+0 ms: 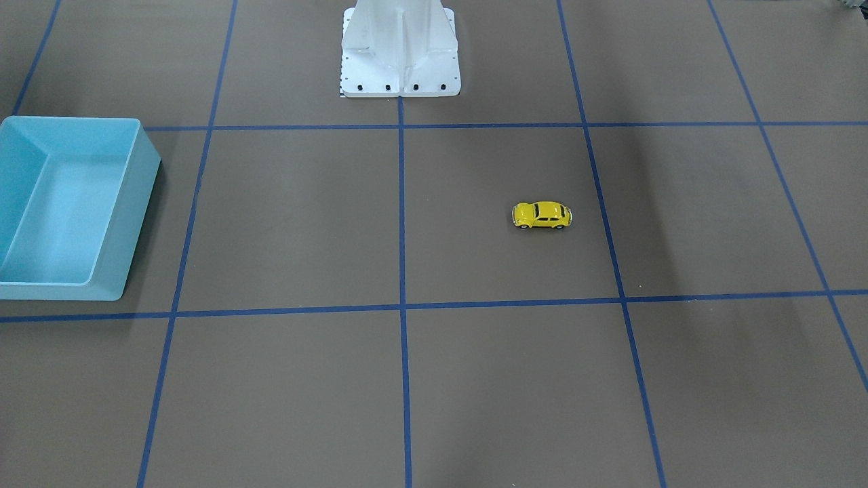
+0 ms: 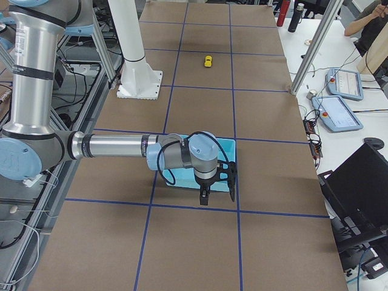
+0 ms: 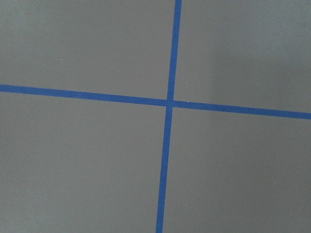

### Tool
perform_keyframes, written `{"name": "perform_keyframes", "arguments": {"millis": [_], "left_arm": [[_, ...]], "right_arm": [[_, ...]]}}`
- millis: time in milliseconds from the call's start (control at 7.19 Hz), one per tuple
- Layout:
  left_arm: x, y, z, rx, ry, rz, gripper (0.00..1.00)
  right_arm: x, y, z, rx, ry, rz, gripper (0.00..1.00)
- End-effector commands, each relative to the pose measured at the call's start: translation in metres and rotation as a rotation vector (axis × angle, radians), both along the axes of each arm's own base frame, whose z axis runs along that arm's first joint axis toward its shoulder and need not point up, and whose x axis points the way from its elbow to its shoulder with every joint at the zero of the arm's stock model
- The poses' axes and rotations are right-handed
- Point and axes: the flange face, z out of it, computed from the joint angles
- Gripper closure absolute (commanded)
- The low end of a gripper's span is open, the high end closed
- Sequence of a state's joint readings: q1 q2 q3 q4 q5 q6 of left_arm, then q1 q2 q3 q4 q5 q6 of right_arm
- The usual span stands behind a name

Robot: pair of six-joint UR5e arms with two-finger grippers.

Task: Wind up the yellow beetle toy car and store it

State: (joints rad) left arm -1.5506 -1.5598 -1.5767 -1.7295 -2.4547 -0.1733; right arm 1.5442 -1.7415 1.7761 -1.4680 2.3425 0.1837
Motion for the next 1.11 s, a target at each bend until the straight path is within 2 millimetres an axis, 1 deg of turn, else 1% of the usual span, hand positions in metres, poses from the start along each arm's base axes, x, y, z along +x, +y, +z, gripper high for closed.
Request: {"name": "perform_keyframes", "arguments": {"millis": [0, 139, 278, 417, 696, 835, 974], "left_arm": [[0.024, -0.005, -0.043, 0.086, 0.005, 0.05, 0.0], [0.06, -0.004, -0.07, 0.139, 0.003, 0.119, 0.0], [0.088, 0.0, -0.097, 0.196, 0.009, 0.176, 0.0], [0.102, 0.001, -0.123, 0.241, 0.019, 0.203, 0.0], [0.119, 0.009, -0.167, 0.358, 0.052, 0.241, 0.0], [0.169, 0.023, -0.195, 0.457, 0.079, 0.341, 0.0], [0.206, 0.036, -0.225, 0.525, 0.098, 0.413, 0.0]], "right_arm": [[0.0, 0.0, 0.001, -0.001, 0.003, 0.001, 0.0], [0.0, 0.001, 0.002, -0.004, 0.003, 0.001, 0.0], [0.001, 0.0, 0.001, -0.001, 0.006, 0.002, 0.0], [0.001, -0.001, 0.001, -0.001, 0.009, 0.002, 0.0], [0.0, -0.001, 0.002, -0.002, 0.011, 0.001, 0.0], [0.0, -0.001, 0.002, -0.002, 0.011, 0.001, 0.0], [0.0, -0.001, 0.002, -0.002, 0.011, 0.001, 0.0]]}}
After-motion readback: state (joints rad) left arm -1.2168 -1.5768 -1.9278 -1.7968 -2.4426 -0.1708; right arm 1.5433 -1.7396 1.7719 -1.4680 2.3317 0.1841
